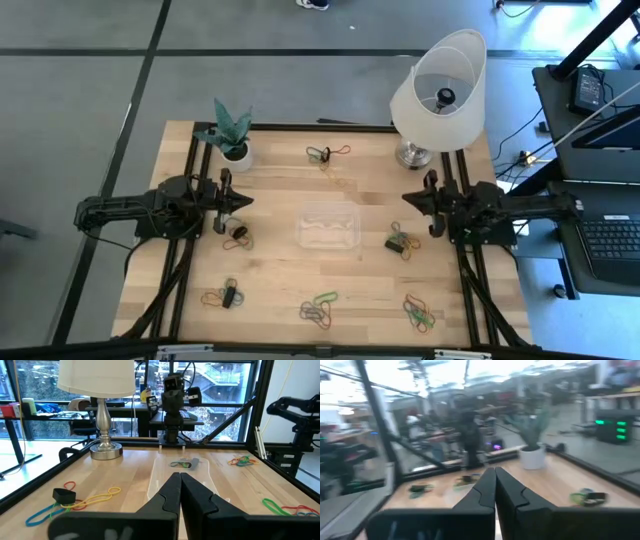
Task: Pick and place rubber bands into bin
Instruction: Put the black rubber band into the transparent bin
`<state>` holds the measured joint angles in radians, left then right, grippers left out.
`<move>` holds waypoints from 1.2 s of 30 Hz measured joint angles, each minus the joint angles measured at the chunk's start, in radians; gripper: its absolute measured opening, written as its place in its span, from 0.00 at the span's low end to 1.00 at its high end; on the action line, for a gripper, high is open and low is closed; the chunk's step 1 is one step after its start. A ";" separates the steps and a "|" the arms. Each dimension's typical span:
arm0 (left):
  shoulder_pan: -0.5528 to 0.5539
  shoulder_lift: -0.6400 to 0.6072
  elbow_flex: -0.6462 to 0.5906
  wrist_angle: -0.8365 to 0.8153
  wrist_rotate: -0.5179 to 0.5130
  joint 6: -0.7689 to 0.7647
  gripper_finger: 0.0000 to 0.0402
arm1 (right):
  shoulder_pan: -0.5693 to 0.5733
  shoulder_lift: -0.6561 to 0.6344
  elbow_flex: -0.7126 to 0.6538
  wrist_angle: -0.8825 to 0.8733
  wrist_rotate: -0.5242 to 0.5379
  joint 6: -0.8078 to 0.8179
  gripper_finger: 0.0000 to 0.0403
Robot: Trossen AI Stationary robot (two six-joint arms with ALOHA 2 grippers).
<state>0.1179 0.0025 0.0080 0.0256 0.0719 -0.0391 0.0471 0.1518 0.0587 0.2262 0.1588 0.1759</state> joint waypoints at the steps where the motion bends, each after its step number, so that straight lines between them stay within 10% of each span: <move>1: 0.000 0.000 0.000 0.000 0.000 0.000 0.01 | 0.000 0.033 0.020 0.003 0.020 -0.001 0.00; 22: 0.000 0.000 0.000 0.000 0.000 0.000 0.01 | -0.045 1.202 0.839 -0.045 0.099 -0.180 0.00; 36: 0.000 0.000 0.000 0.000 0.000 0.000 0.01 | -0.250 1.822 1.704 -0.762 0.073 -0.145 0.02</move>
<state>0.1179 0.0025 0.0078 0.0254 0.0719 -0.0393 -0.2033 1.9733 1.7626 -0.5354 0.2323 0.0305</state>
